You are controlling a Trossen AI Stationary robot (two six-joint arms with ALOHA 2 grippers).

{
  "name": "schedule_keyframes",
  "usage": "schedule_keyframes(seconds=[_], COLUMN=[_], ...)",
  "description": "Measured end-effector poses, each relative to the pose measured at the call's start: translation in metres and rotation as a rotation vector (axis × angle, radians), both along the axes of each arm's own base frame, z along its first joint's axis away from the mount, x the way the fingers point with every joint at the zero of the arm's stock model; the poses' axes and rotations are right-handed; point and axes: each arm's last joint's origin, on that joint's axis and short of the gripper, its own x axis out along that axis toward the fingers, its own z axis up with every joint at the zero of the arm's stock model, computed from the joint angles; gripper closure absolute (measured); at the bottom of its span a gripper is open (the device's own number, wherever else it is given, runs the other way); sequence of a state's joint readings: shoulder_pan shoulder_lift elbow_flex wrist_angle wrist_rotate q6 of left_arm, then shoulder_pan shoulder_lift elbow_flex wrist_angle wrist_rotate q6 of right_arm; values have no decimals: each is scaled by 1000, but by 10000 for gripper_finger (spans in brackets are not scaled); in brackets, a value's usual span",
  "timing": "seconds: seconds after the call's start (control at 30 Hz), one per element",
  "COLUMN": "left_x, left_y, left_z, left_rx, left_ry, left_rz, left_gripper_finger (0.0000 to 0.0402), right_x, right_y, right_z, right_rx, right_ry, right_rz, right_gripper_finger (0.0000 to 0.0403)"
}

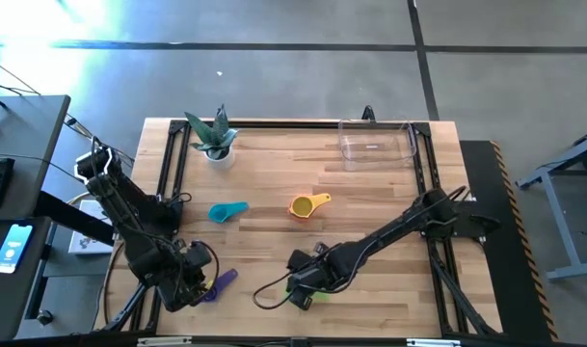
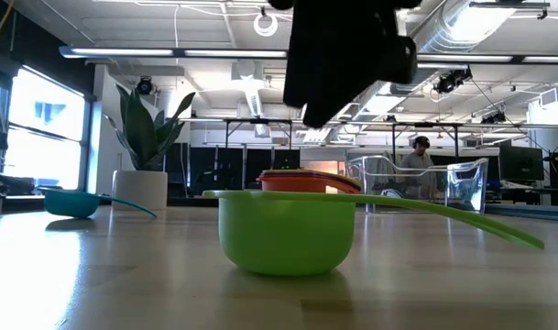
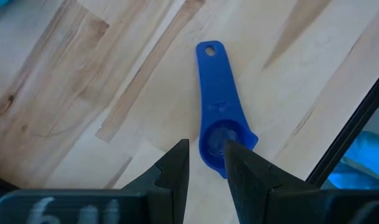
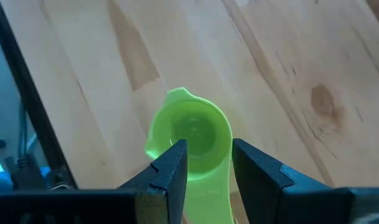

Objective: Nest measuring cups in basket
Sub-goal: Stack the green measuring cup on top of the yellow measuring cup

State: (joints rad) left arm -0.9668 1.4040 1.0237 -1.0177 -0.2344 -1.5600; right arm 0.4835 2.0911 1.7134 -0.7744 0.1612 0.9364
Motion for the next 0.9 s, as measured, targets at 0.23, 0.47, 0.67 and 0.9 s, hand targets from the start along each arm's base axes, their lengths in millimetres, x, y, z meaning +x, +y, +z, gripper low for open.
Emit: schedule_keyframes(seconds=[0.23, 0.47, 0.67, 0.9], left_x=[0, 0, 0, 0], left_y=[0, 0, 0, 0], left_z=[0, 0, 0, 0], left_rx=[0, 1, 1, 2], left_ry=[0, 0, 0, 1], left_rz=[0, 0, 0, -1], left_gripper_finger=[312, 312, 312, 312], right_x=[3, 3, 3, 5], right_y=[1, 1, 1, 2], right_z=[-17, -22, -25, -33], right_rx=[-31, -57, -65, -72], right_ry=[38, 53, 64, 74], right_rz=[-2, -7, 12, 19], right_gripper_finger=[284, 284, 284, 284])
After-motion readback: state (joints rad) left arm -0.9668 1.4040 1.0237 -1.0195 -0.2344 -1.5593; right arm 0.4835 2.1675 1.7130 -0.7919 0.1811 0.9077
